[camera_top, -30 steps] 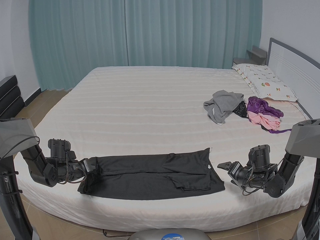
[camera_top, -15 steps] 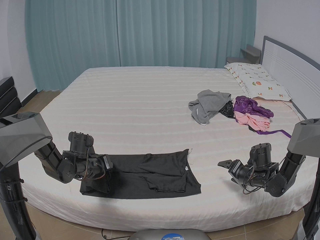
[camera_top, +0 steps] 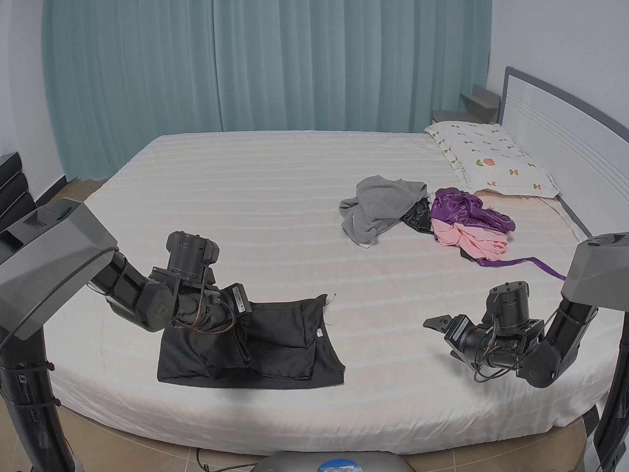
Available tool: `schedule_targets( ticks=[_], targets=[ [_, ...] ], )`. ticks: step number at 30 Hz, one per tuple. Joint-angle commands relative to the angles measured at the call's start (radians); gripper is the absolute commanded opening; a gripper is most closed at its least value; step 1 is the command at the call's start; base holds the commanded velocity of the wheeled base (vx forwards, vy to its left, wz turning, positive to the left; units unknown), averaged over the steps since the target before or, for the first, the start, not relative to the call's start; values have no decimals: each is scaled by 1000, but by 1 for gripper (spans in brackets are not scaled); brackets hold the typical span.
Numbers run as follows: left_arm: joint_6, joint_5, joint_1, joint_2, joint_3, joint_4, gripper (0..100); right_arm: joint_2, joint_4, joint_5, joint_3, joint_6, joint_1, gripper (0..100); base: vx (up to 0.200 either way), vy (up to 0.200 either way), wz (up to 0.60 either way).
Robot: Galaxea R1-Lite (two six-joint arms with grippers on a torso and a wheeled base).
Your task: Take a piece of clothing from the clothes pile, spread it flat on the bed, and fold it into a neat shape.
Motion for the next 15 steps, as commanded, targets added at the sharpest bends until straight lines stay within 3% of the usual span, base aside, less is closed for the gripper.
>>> schedule_targets(
  ticks=[1,5,9,15],
  targets=[
    [-2,-1,-48,20,-80,58,0,11,0,0,-6,0,13,100,0,-200,0],
    [-2,1,-67,52,-145,115,0,17,-1,0,-9,0,13,100,0,-200,0],
    [-9,13,-96,82,-177,136,0,17,-1,0,-9,-2,14,100,0,0,0],
    [-9,145,-125,152,-222,136,0,30,-8,0,-9,-6,25,100,0,0,0]
  ],
)
